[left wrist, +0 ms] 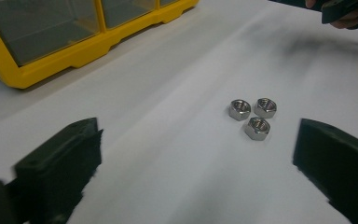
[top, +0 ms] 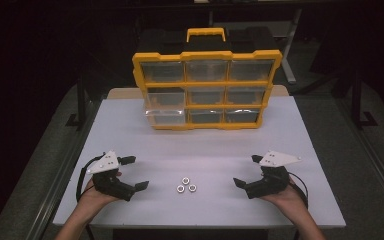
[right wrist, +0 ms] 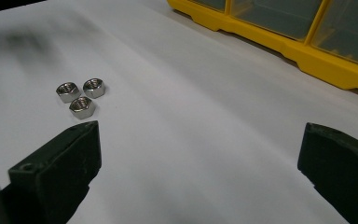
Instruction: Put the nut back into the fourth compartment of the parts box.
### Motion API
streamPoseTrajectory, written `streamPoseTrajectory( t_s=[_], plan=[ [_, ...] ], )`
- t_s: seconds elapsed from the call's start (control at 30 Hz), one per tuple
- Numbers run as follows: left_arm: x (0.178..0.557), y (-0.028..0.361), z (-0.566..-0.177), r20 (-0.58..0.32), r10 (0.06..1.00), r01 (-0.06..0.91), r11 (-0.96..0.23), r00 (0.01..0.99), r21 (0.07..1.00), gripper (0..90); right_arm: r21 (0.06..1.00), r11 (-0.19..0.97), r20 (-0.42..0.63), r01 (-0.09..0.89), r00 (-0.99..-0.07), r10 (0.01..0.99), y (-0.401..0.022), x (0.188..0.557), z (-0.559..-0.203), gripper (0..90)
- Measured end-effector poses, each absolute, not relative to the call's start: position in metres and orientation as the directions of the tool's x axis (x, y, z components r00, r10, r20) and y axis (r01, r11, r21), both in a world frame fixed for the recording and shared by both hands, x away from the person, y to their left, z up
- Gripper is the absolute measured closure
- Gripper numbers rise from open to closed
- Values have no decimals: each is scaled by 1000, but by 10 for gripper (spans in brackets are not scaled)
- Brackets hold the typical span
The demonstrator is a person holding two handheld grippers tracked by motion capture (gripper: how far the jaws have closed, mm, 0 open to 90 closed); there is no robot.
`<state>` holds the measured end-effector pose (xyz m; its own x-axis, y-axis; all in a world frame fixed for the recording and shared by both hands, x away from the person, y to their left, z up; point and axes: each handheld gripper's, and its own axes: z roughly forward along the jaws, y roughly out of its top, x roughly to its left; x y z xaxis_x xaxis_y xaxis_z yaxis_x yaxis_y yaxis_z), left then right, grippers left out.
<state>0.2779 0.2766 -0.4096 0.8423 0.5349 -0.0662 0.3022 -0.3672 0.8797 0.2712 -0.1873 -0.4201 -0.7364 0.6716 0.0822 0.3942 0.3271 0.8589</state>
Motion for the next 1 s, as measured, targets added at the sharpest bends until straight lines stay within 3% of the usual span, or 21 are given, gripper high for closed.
streamPoseTrajectory(
  t_s=[0.37, 1.0],
  plan=[
    [283, 276, -408, -92, 540, 331, -364, 837, 871, 14, 864, 313, 94, 395, -736, 671, -188, 273, -420, 0],
    [295, 249, -396, -41, 489, 282, -431, 871, 857, 14, 865, 309, 97, 395, -735, 671, -191, 273, -420, 0]
  ],
)
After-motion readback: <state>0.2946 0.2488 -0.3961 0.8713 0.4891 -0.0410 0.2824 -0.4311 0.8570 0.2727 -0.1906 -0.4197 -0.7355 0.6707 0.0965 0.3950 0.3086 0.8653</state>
